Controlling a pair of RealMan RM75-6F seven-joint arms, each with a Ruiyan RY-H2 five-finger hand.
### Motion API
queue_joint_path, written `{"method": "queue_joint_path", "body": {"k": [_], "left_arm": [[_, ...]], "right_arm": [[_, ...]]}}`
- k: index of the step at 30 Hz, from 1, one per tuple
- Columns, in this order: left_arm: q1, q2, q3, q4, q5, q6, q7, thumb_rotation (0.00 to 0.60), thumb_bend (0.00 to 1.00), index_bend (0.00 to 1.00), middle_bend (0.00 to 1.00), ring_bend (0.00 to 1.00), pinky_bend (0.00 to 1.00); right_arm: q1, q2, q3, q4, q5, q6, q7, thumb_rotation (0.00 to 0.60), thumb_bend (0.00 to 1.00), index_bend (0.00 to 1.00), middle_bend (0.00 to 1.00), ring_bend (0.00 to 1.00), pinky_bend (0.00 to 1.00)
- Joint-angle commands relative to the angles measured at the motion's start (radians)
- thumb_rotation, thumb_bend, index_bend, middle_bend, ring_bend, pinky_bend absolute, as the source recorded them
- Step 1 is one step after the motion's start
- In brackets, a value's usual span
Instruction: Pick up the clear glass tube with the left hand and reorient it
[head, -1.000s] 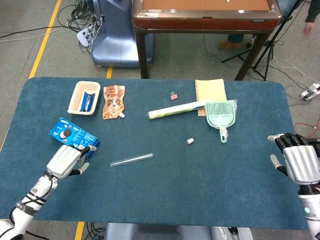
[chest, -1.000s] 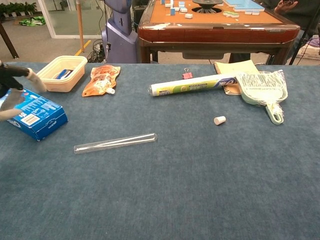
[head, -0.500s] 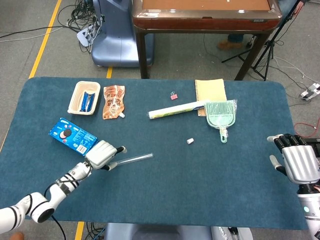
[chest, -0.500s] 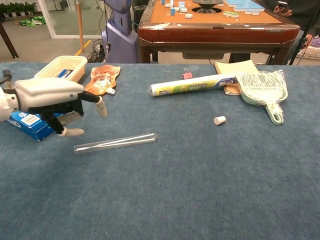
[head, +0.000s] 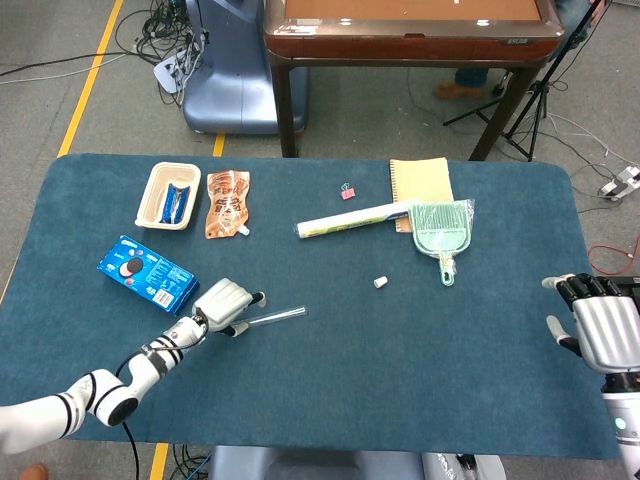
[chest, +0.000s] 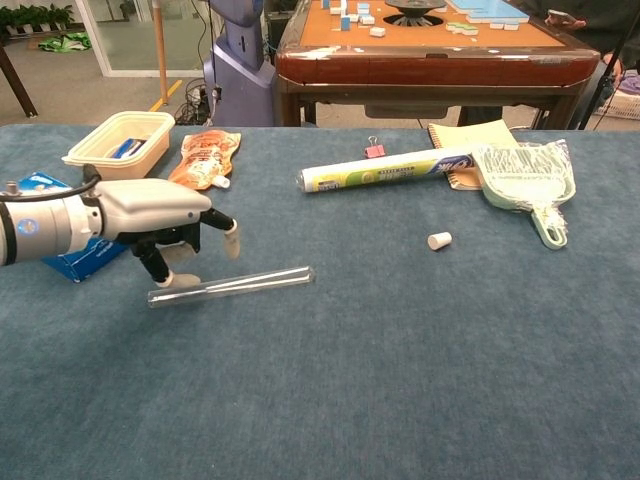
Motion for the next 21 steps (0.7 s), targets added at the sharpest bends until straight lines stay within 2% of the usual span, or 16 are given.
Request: {"method": "queue_joint_path", "body": {"k": [1, 21], "left_arm": [[-0.001, -0.010, 0.006, 0.004, -0.025, 0.001, 0.021, 0.600, 0.29, 0.32, 0.91, 0.95, 0.80], [-0.009, -0.058, 0.030, 0.019, -0.110, 0.015, 0.089, 0.600, 0.29, 0.32, 0.91, 0.95, 0.80]], "right_arm": [[-0.004, 0.001, -0.002, 0.005, 0.000, 0.005, 0.009, 0.600, 0.30, 0.36, 0.36, 0.29, 0.32], [-0.016, 0.006, -0.010, 0.023, -0.003, 0.016, 0.048, 0.600, 0.30, 0.36, 0.36, 0.29, 0.32]]}}
